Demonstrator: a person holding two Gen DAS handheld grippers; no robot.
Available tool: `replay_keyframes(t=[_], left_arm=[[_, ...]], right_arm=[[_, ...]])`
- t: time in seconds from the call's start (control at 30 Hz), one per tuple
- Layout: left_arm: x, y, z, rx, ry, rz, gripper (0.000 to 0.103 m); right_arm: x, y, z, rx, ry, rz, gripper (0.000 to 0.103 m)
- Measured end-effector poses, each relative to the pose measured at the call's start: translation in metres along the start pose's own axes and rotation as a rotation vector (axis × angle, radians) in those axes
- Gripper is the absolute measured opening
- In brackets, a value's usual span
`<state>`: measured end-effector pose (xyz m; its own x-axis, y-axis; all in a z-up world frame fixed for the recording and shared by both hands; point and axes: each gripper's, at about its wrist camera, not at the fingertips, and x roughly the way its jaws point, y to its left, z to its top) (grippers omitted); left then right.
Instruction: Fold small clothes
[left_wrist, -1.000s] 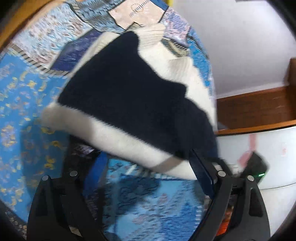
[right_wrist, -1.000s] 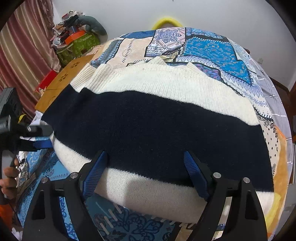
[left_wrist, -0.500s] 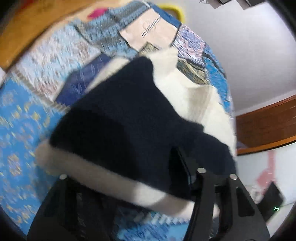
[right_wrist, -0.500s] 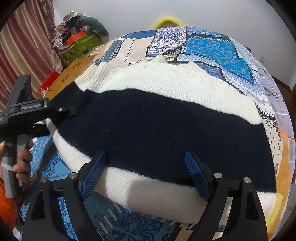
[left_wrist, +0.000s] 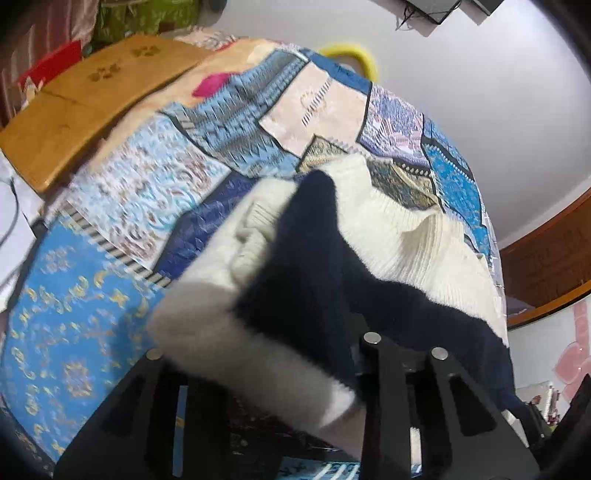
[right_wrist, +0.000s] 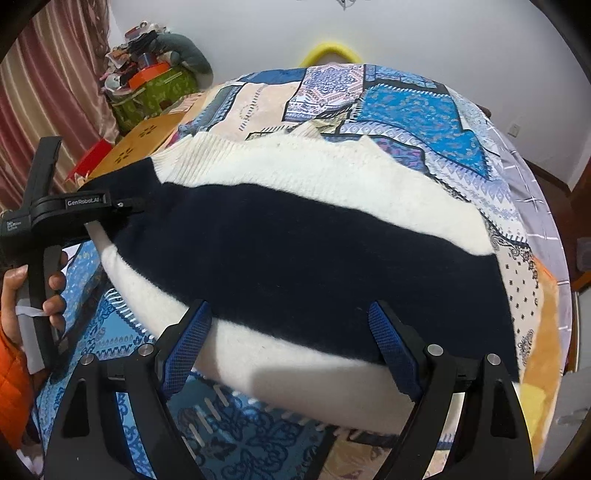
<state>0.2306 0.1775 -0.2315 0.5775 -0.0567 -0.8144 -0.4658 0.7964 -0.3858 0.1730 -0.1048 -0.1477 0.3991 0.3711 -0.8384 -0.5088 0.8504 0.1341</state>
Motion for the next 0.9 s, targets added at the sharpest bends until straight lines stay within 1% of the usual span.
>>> replay_keyframes(t=[0.1, 0.13, 0.23, 0.33, 0.4, 0.5, 0.6, 0.7, 0.8, 0.9], left_arm=[[-0.014, 0.009, 0.006, -0.008, -0.038, 0.019, 0.031], [-0.018, 0.013, 0.01, -0.01, -0.053, 0.036, 0.03], [-0.032, 0.024, 0.021, -0.008, -0.098, 0.115, 0.028], [-0.045, 0.03, 0.031, 0.005, -0.126, 0.188, 0.027], [-0.05, 0.028, 0.038, 0.022, -0.134, 0.203, 0.027], [-0.063, 0.017, 0.046, 0.054, -0.155, 0.192, 0.027], [-0.074, -0.01, 0.051, 0.102, -0.19, 0.17, 0.027], [-0.081, -0.045, 0.051, 0.156, -0.208, 0.132, 0.027], [-0.086, -0.086, 0.048, 0.224, -0.213, 0.079, 0.027], [-0.087, -0.124, 0.045, 0.27, -0.204, 0.025, 0.026]], right_arm=[[-0.005, -0.004, -0.001, 0.008, -0.011, -0.01, 0.085], [-0.007, -0.005, -0.001, 0.007, -0.015, -0.014, 0.085], [-0.012, -0.007, 0.001, 0.002, -0.03, -0.027, 0.085], [-0.019, -0.009, 0.002, -0.005, -0.056, -0.044, 0.085], [-0.023, -0.012, 0.003, 0.0, -0.074, -0.048, 0.085], [-0.025, -0.019, 0.004, 0.017, -0.085, -0.057, 0.085], [-0.024, -0.027, 0.001, 0.023, -0.079, -0.077, 0.085], [-0.028, -0.036, -0.006, 0.011, -0.08, -0.122, 0.085], [-0.036, -0.049, -0.014, 0.032, -0.081, -0.132, 0.085], [-0.041, -0.062, -0.024, 0.051, -0.083, -0.14, 0.085]])
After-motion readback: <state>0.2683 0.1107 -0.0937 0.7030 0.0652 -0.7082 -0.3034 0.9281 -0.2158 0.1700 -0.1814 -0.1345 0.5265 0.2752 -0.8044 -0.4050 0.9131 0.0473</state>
